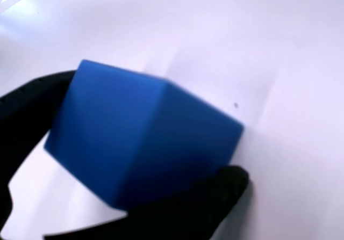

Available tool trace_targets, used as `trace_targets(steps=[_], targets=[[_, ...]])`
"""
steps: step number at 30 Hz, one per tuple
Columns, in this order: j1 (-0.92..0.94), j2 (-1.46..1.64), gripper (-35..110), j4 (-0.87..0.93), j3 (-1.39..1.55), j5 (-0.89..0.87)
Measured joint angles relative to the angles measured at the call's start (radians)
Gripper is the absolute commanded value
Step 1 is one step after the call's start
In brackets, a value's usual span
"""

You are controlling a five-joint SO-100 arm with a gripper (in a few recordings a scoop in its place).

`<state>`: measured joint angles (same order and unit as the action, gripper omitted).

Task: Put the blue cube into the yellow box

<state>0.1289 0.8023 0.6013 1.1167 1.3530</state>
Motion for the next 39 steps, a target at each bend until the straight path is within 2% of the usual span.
trace_targets(steps=[8, 27, 39], targets=[[-0.003, 0.002, 30, -0.014, -0.041, 0.018], [-0.032, 0.086, 27, 0.087, 0.034, 0.054], [-0.040, 0.110, 42, 0.086, 0.104, 0.009]])
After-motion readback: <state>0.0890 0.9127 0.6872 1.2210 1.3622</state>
